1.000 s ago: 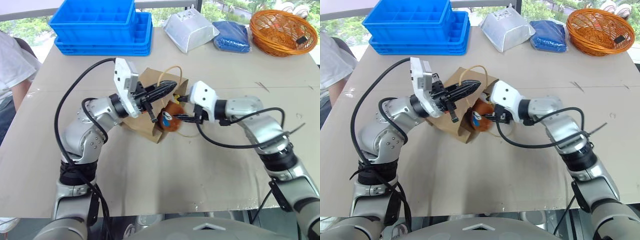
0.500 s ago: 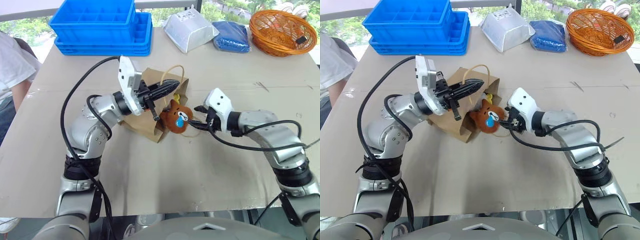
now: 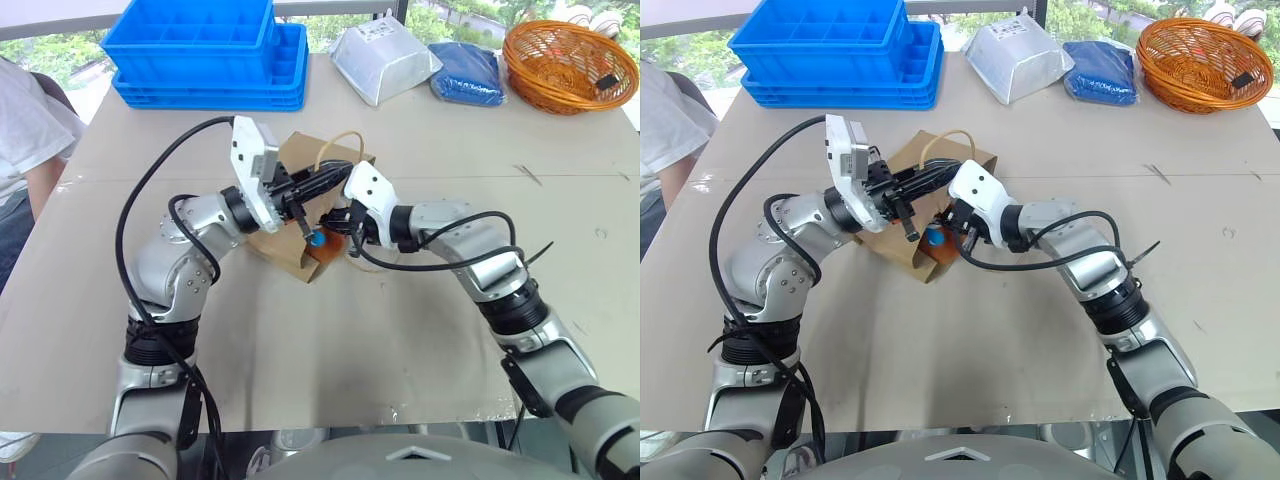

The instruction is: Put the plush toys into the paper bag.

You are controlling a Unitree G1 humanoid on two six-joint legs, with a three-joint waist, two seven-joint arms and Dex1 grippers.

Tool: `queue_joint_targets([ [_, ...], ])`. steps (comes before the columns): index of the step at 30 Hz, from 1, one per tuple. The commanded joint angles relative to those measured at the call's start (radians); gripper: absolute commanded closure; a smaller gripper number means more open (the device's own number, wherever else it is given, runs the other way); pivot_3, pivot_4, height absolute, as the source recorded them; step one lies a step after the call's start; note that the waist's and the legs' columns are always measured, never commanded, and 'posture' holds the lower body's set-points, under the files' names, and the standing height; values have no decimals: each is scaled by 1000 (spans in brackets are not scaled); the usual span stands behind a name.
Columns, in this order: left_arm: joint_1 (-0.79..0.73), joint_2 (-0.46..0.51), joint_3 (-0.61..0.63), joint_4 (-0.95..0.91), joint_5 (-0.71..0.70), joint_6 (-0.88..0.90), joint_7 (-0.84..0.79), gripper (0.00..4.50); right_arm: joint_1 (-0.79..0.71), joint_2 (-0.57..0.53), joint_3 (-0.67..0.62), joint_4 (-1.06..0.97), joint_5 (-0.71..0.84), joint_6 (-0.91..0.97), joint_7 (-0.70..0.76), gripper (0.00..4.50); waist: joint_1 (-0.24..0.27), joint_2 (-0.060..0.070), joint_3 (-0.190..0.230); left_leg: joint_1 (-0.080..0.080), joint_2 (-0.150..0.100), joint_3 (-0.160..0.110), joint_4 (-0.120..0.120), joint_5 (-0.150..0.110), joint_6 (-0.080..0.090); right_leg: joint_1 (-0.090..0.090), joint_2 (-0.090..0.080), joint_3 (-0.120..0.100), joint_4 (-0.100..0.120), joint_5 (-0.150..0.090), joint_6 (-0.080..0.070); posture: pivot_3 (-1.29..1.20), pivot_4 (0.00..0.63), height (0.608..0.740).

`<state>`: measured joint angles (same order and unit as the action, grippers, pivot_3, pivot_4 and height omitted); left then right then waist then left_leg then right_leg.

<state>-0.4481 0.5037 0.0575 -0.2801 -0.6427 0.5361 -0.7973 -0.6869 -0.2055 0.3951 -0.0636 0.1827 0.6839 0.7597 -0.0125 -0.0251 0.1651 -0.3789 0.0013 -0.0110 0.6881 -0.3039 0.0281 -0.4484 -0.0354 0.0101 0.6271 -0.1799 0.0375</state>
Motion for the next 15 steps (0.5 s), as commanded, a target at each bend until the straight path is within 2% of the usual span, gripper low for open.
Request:
queue_joint_targets([
  [1,0,-4,2,-65,-33,6,-5,4500,-33,34,7,54,1,-62,17,4369,-1,0,0,0,0,0,0,0,0,0,0,0,0,0,0,0,150,740],
  [5,3,-12,14,-72,-39,17,9,4500,-10,35,-27,60,-4,-119,8,4369,-2,0,0,1,0,-1,0,0,0,0,1,-1,1,0,0,0,150,740],
  [8,4,-12,25,-65,-42,19,15,4500,31,-43,-99,-63,39,-45,21,4369,2,0,0,0,1,-1,0,0,0,0,1,-1,1,0,0,0,150,740],
  [15,-3,-16,18,-52,-35,10,13,4500,146,-210,-139,-283,88,101,28,4369,-4,0,0,0,0,0,0,0,0,0,0,-1,0,0,0,0,150,740],
])
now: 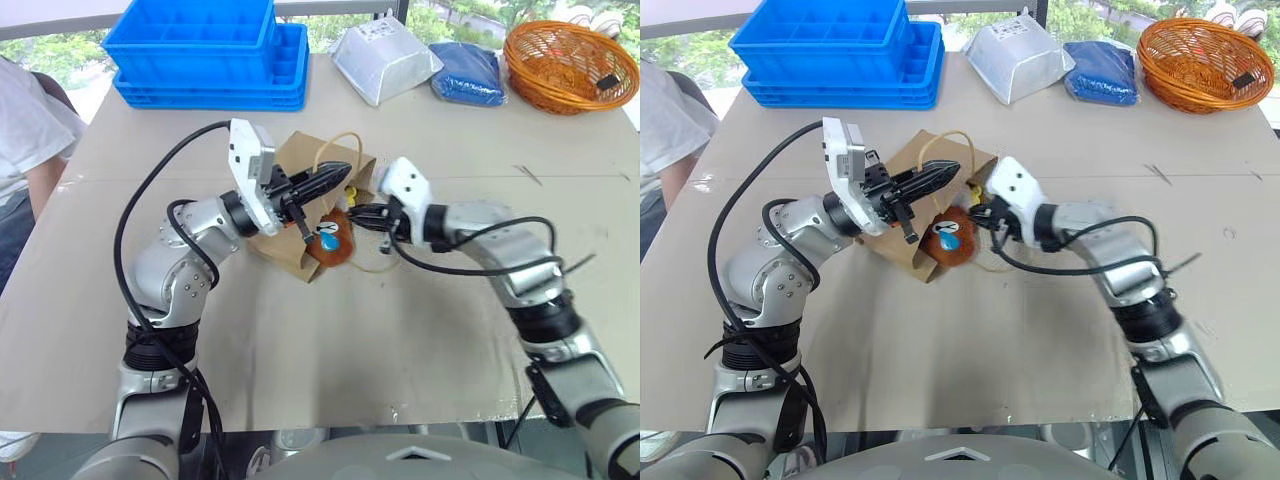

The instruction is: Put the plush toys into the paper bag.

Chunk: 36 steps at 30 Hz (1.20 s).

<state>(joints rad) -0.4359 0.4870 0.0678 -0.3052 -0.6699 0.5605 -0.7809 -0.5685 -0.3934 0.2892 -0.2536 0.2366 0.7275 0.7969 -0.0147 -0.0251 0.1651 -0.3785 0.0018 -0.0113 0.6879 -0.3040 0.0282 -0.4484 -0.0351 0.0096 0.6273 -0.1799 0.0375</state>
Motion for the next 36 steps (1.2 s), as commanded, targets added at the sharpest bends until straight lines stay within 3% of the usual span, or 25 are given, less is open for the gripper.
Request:
queue_joint_targets([
  [1,-20,1,8,-24,-8,-15,-5,4500,50,-37,-55,-111,42,89,-26,4369,-3,0,0,0,0,0,0,0,0,0,1,0,0,0,0,0,150,740],
  [2,-21,1,8,-22,-7,-16,-6,4500,84,-53,-87,-137,69,136,-32,4369,0,0,0,1,1,0,0,0,0,0,1,0,1,0,0,0,150,740],
  [4,-23,3,7,-21,-5,-21,-11,4500,170,-73,-164,-198,115,231,-65,3560,3,0,0,1,1,0,0,0,0,0,1,0,1,0,0,0,150,740],
  [11,-22,9,9,-18,-2,-24,-23,4500,327,-15,-318,-334,205,456,-219,160,-2,0,0,1,0,2,0,-1,2,0,1,3,1,0,0,0,150,740],
  [15,-22,9,8,-17,-2,-23,-27,4500,346,74,-375,-320,277,515,-258,65,1,0,0,1,0,1,0,-2,4,0,3,2,1,0,0,0,150,740],
  [20,-30,9,5,-13,-2,-18,-31,4500,310,185,-334,-180,317,513,-276,65,-1,0,0,1,0,2,0,-2,3,0,3,3,1,0,0,0,150,740],
  [24,-28,11,7,-18,-4,-15,-29,4500,290,211,-320,-107,316,473,-284,1742,0,0,0,1,0,2,0,0,1,0,3,3,1,0,0,0,150,740],
  [27,-19,14,13,-32,-7,-9,-19,4500,272,227,-316,-73,329,437,-275,3273,-2,0,0,1,0,2,0,0,1,0,3,3,1,0,0,0,150,740],
  [28,-16,15,16,-36,-9,-6,-14,4500,271,227,-314,-72,330,421,-270,3521,-1,0,0,1,0,2,0,0,1,0,3,3,1,0,0,0,150,740],
  [29,-14,15,19,-39,-10,-5,-10,4500,271,228,-316,-73,331,407,-270,4170,-2,0,0,1,0,1,0,0,1,0,3,3,1,0,0,0,150,740],
  [30,-13,15,20,-42,-9,-6,-7,4500,271,230,-327,-78,342,404,-273,4474,-1,0,0,1,0,2,0,0,1,0,3,3,1,0,0,0,150,740],
  [36,-86,-55,125,-16,-164,90,138,4500,163,262,-598,-227,672,500,-335,4474,2,0,0,0,1,0,0,-1,1,0,2,2,1,0,0,0,150,740],
])
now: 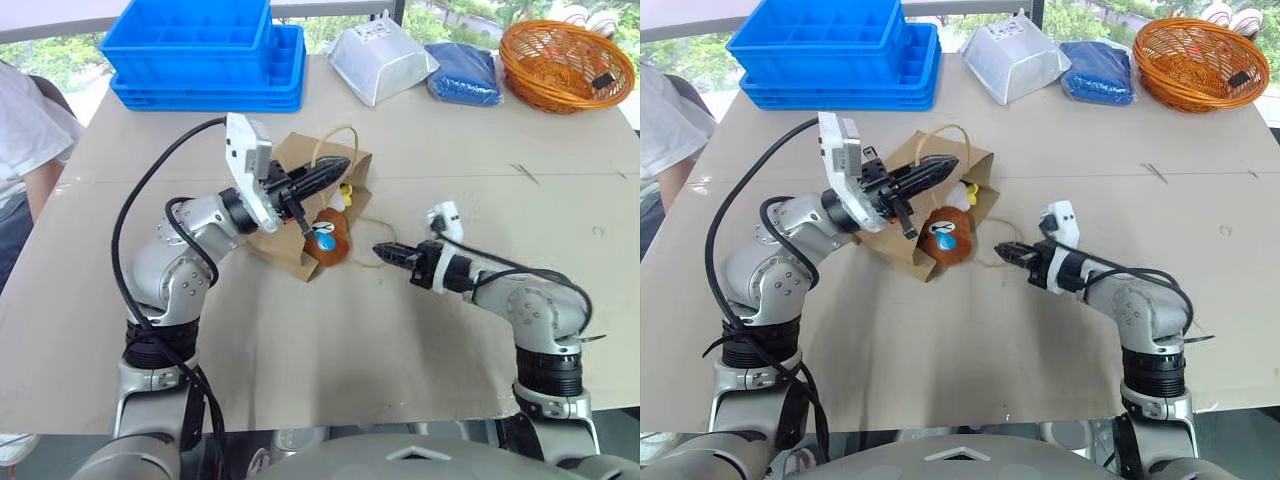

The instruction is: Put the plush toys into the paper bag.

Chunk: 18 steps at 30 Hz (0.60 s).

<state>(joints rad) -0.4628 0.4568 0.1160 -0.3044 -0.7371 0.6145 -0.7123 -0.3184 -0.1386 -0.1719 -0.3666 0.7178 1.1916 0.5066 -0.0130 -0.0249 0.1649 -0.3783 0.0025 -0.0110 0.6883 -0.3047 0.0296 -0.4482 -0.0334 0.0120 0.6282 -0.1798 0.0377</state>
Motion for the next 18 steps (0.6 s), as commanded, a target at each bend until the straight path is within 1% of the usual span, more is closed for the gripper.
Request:
queue_joint_targets([
  [1,-76,-34,99,-1,-123,52,93,4500,-124,9,-180,-129,269,53,-79,4474,1,0,0,0,0,0,0,0,0,0,0,0,0,0,0,0,150,740],
  [2,-93,-40,117,17,-143,64,110,4500,-166,6,-215,-141,356,62,-120,4474,0,0,0,0,0,0,0,-1,2,0,0,-1,0,0,0,0,150,740],
  [4,-127,-44,139,64,-161,72,120,4500,-279,-16,-255,-134,577,38,-263,4474,-3,0,0,0,0,-1,0,-1,3,0,0,-1,1,0,0,0,150,740],
  [6,-153,-40,137,107,-144,57,108,4500,-359,-66,-248,-115,759,-2,-407,4474,-4,1,0,1,0,0,0,-1,2,0,0,-1,2,0,0,0,150,740],
  [9,-185,-38,136,155,-132,38,93,4500,-399,-152,-204,-98,944,-77,-555,4474,-4,0,0,1,-1,0,0,0,-1,0,0,-2,2,0,0,0,150,740],
  [12,-227,-27,129,211,-112,19,72,4500,-448,-245,-165,-96,1067,-165,-649,4474,-2,0,0,-1,-1,0,0,1,-1,0,0,-2,0,0,0,0,150,740],
  [14,-243,-18,111,237,-93,8,40,4500,-452,-306,-140,-101,1098,-197,-668,4474,-2,0,0,-1,-1,1,0,1,0,0,-1,-1,-1,0,0,0,150,740],
  [18,-298,4,54,292,-39,-29,-66,4500,-417,-385,-90,-139,1156,-261,-704,4474,-1,0,0,-1,-1,4,0,-1,2,0,0,-2,-1,0,0,0,150,740],
])
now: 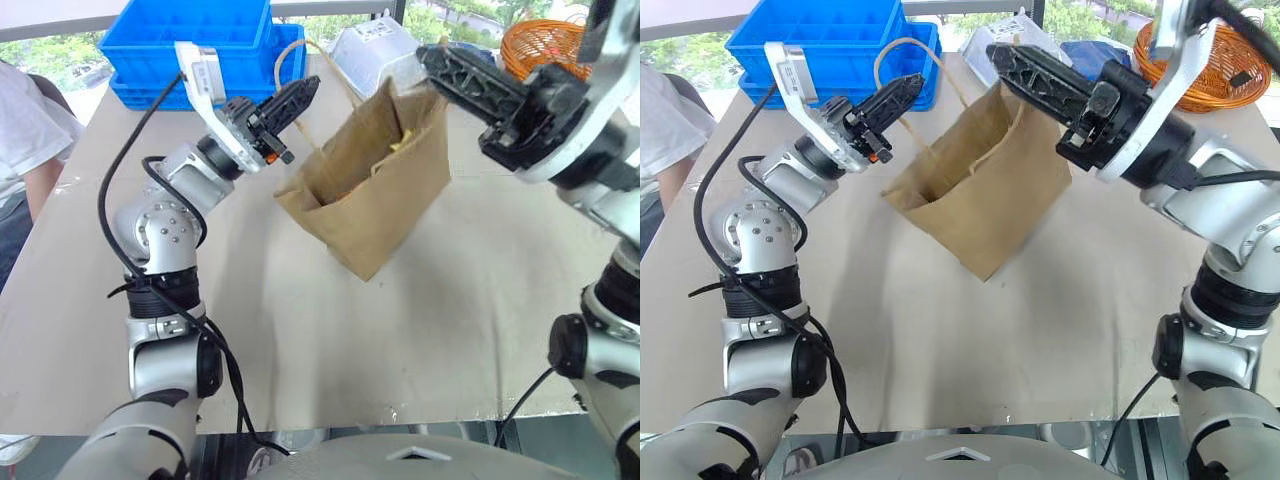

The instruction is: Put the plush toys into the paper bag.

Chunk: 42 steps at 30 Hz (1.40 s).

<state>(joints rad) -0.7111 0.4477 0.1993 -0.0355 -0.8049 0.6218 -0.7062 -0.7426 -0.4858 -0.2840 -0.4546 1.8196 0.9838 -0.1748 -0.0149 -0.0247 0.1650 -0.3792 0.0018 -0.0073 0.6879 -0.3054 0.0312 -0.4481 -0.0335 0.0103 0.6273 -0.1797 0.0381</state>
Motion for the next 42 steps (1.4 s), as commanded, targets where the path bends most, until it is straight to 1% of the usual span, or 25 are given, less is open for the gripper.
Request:
queue_joint_targets([
  [1,-77,23,-44,51,49,-47,-102,4500,8,-55,32,-58,62,-68,-29,4474,1,0,0,0,0,0,0,0,0,0,0,0,0,0,0,0,150,740],
  [4,-144,43,-65,130,91,-83,-179,4500,21,-104,59,-73,55,-91,-28,4474,1,0,0,-1,0,1,0,-1,2,0,0,0,0,0,0,0,150,740],
  [6,-191,79,-130,231,206,-185,-256,4500,57,-108,101,-90,35,-98,-21,4474,0,0,0,0,0,0,0,-1,2,0,0,0,0,0,0,0,150,740],
  [7,-219,89,-146,272,234,-207,-286,4500,50,-98,112,-91,47,-123,-30,4474,-1,0,0,0,0,1,0,-1,2,0,1,0,0,0,0,0,150,740],
  [10,-315,101,-139,364,231,-177,-343,4500,3,-102,111,-78,93,-182,-48,4474,-2,0,1,-1,1,2,0,-1,2,-1,1,1,0,0,0,0,150,740],
  [13,-372,125,-160,436,255,-152,-412,4500,19,-131,119,-79,94,-187,-35,4474,0,0,0,-2,1,0,1,-1,3,-1,1,0,0,0,0,0,150,740],
  [15,-356,130,-199,467,311,-182,-433,4500,56,-144,139,-77,54,-177,-11,4474,1,1,0,-1,1,0,0,-2,5,0,1,0,-1,0,0,0,150,740],
  [17,-316,114,-226,485,366,-233,-425,4500,96,-132,163,-70,13,-179,8,4474,2,1,0,-1,1,0,0,-3,5,0,0,0,-1,0,0,0,150,740],
  [20,-281,84,-229,478,386,-257,-423,4500,155,-131,198,-60,-72,-167,48,4474,2,0,0,-1,1,-1,0,-3,6,-1,0,1,-1,0,0,0,150,740],
  [23,-279,68,-205,451,356,-229,-446,4500,184,-128,206,-67,-99,-173,66,4474,2,0,1,-3,1,-1,2,-3,6,-1,0,1,-1,0,0,0,150,740],
  [24,-277,82,-188,428,309,-173,-491,4500,185,-130,206,-69,-106,-174,71,4474,3,0,1,-3,1,-1,2,-3,6,-1,0,1,-1,0,0,0,150,740],
  [25,-272,95,-173,403,274,-140,-524,4151,185,-135,206,-71,-115,-173,76,4493,1,0,1,-2,1,-1,2,-3,6,-1,0,1,-1,0,0,0,150,740],
  [26,-267,104,-161,386,256,-116,-533,3688,185,-139,207,-74,-125,-172,83,4500,-2,0,1,-2,1,-1,2,-3,6,-1,0,1,-1,0,0,0,150,740],
  [27,-256,116,-153,373,257,-105,-528,3331,184,-147,207,-78,-148,-169,97,4500,-2,0,1,-2,2,-1,2,-3,6,-1,0,1,-1,0,0,0,150,740],
  [28,-236,135,-135,359,251,-86,-516,2898,176,-159,207,-86,-199,-168,151,4500,-2,0,1,-2,2,-1,2,-3,6,-1,0,1,-1,0,0,0,150,740],
  [29,-207,161,-123,337,242,-60,-518,2392,174,-172,204,-96,-233,-167,190,3836,-2,0,1,-1,2,-1,2,-3,6,-1,0,1,0,0,0,0,150,740],
  [30,-178,183,-111,310,229,-34,-523,2150,173,-181,203,-103,-262,-167,219,3652,-3,0,1,-1,2,-1,2,-3,6,-1,1,2,0,0,0,0,150,740],
  [31,-154,197,-97,283,212,-7,-520,1809,175,-191,203,-106,-286,-165,239,3135,-4,0,0,0,2,-1,2,-3,6,-1,1,2,0,0,1,0,150,740],
  [32,-130,208,-83,256,197,14,-512,1496,180,-218,206,-114,-320,-154,280,2793,-4,0,0,0,2,0,1,-3,6,-1,1,3,0,0,1,0,150,740],
  [34,-73,230,-49,195,160,63,-497,572,196,-274,199,-137,-369,-136,348,1865,1,0,1,-1,2,-1,1,-3,6,-1,1,2,0,0,1,0,150,740],
  [35,-53,238,-36,171,144,83,-493,57,202,-293,195,-144,-385,-133,370,1315,3,0,1,-1,2,-1,1,-3,6,-1,0,1,-1,0,1,0,150,740],
  [36,-31,246,-19,145,121,108,-489,0,209,-319,188,-150,-404,-129,394,849,6,0,1,-2,2,-2,2,-3,6,-1,0,1,-1,0,1,0,150,740],
  [37,-9,252,-3,118,96,131,-484,0,220,-346,180,-159,-426,-126,421,720,8,0,1,-2,2,-3,2,-3,6,-1,0,0,-1,0,1,0,150,740],
  [39,69,272,33,52,45,177,-490,0,249,-391,130,-159,-419,-121,452,720,9,0,1,-2,2,-3,2,-3,6,-1,-1,0,-1,0,1,0,150,740],
  [42,161,278,55,-28,27,176,-471,0,299,-455,45,-168,-378,-115,518,720,7,0,1,-2,2,-1,2,-4,7,-1,-2,1,-2,0,1,0,150,740],
])
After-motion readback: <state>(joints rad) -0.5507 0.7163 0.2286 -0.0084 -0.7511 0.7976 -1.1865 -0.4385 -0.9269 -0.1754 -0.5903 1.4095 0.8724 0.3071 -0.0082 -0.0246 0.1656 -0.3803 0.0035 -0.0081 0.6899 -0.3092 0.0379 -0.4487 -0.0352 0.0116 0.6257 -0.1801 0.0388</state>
